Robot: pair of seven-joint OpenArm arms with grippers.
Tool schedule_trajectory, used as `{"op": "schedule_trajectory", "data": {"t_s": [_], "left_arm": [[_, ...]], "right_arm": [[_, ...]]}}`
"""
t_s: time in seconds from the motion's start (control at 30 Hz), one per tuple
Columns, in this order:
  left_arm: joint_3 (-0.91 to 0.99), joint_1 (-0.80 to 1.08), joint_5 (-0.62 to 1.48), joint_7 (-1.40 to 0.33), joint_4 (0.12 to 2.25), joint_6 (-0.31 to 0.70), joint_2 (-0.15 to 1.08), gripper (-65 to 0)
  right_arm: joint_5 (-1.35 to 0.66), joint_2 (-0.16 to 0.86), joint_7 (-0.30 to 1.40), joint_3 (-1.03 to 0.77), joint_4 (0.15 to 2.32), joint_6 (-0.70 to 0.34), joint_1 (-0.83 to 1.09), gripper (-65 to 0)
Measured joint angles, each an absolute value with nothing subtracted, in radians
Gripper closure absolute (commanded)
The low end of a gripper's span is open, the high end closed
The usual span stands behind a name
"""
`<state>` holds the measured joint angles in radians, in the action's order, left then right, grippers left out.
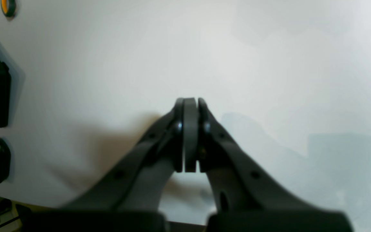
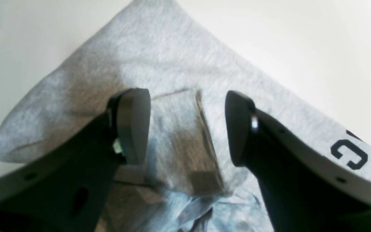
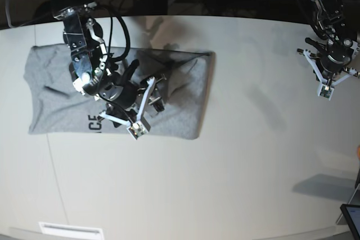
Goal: Fold the T-shirt properly
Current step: 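Pinch the folded grey layer with the right gripper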
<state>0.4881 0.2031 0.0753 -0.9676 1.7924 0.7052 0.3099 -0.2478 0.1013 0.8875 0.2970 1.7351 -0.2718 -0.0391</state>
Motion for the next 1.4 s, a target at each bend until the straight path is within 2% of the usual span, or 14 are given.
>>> {"op": "schedule_trajectory", "data": {"t_s": [0.23, 0.3, 0.37, 0.47, 0.53, 0.8, 0.93, 1.4], "left_arm": [[0.488, 0.203, 0.075, -0.968, 1.792, 0.705, 0.31, 0.0], [0.488, 0.203, 0.075, -0.968, 1.792, 0.705, 0.31, 0.0], [0.488, 0.202, 0.075, -0.968, 1.792, 0.705, 0.31, 0.0], [0.488, 0.198, 0.075, -0.967, 1.792, 0.705, 0.31, 0.0], [0.488, 0.197, 0.076, -0.967, 1.792, 0.705, 0.31, 0.0], [0.488, 0.192, 0.075, -0.964, 1.721, 0.706, 0.307, 0.0], [0.487, 0.192, 0.075, -0.963, 1.72, 0.705, 0.307, 0.0], [0.486, 0.17, 0.076, -0.96, 1.72, 0.705, 0.307, 0.0]], "right_arm": [[-0.244, 0.101, 0.882, 0.297, 1.686, -0.272, -0.04, -35.1], [-0.244, 0.101, 0.882, 0.297, 1.686, -0.272, -0.04, -33.2], [-0.244, 0.101, 0.889, 0.297, 1.686, -0.272, -0.039, -25.2], [-0.248, 0.101, 0.899, 0.297, 1.686, -0.272, -0.039, -8.1], [-0.248, 0.1, 0.94, 0.297, 1.687, -0.272, -0.039, -0.1], [-0.25, 0.101, 0.961, 0.29, 1.806, -0.272, 0.01, 0.0], [-0.254, 0.101, 1.04, 0.29, 1.847, -0.272, 0.026, 0.0], [-0.258, 0.096, 1.057, 0.261, 1.94, -0.272, 0.145, 0.0]]}}
